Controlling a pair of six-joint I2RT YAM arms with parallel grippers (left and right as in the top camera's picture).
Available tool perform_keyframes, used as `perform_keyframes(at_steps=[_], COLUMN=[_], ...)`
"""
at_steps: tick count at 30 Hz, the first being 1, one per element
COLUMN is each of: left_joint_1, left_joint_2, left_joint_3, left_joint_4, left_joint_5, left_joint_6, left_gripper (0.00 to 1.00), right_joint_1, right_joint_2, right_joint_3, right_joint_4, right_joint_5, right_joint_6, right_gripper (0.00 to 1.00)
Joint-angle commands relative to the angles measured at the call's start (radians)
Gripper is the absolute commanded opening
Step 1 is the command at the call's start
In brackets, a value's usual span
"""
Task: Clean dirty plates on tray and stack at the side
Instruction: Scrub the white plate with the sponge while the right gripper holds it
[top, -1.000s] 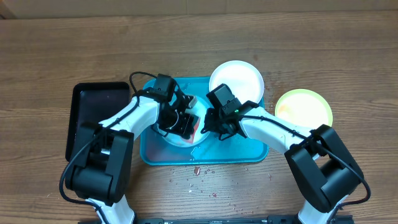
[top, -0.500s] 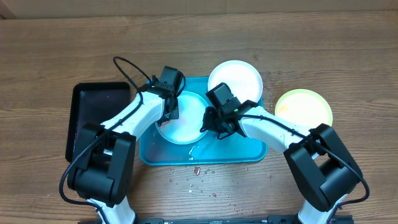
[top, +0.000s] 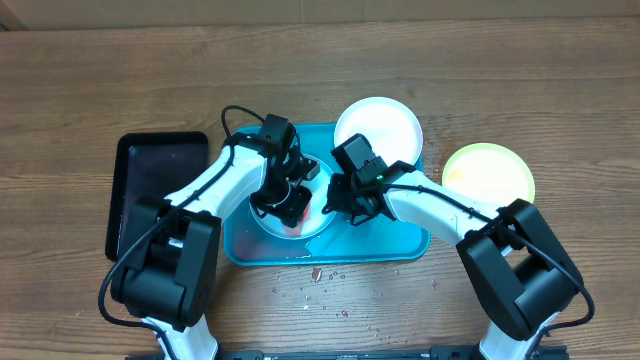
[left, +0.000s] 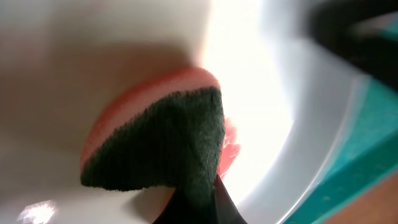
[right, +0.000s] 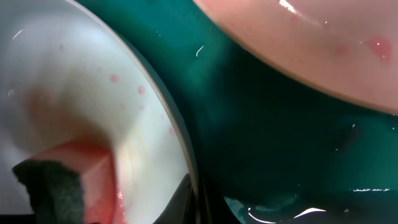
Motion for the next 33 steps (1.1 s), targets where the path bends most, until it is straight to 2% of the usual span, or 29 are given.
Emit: perform_keyframes(at_steps=[1,8,11,14,19,21,24,26,29,33], left_joint_1=[-0.007,0.0,0.0,-0.002,-0.003,-0.003,-0.003,-0.003,-0.004,-0.004], left_joint_2=[0.018,0.018,0.018,0.018,0.018,0.018,0.018,0.018,0.018,0.018], left_joint_3=[-0.002,-0.002,-0.002,-0.002,-0.002,-0.002,-0.002,-0.002,-0.002,-0.002], left_joint_4=[0.103,0.331,0.313,0.216,0.026,-0.011,-0.06,-0.087,-0.073,0.019], left_joint_5=[0.068,-0.428,-0.597,-0.663,-0.607,-0.485,-0.171,-0.006,0.13,0.138], left_joint_6=[0.009,-0.379,-0.465,-0.532,-0.518,-0.389,-0.082,0.037,0.107,0.106], left_gripper=[0.04,0.04,0.04,0.04,0.04,0.04,0.04,0.04,0.04,0.04], right_joint_1=[0.0,0.0,0.0,0.0,0.0,0.0,0.0,0.0,0.0,0.0], right_joint_2=[0.012,0.012,0.012,0.012,0.012,0.012,0.012,0.012,0.012,0.012], right_joint_3=[0.007,0.007,0.007,0.007,0.007,0.007,0.007,0.007,0.007,0.007], right_joint_4=[-0.014,-0.025,-0.026,-0.027,-0.02,-0.02,-0.02,-0.02,-0.02,-0.024], right_joint_5=[-0.049,-0.049,-0.049,-0.048,-0.048,-0.048,-0.048,-0.049,-0.049,-0.049], right_joint_6=[-0.006,-0.006,-0.006,-0.006,-0.006,-0.006,-0.006,-0.006,-0.006,-0.006], right_gripper=[0.04,0.04,0.04,0.04,0.04,0.04,0.04,0.04,0.04,0.04])
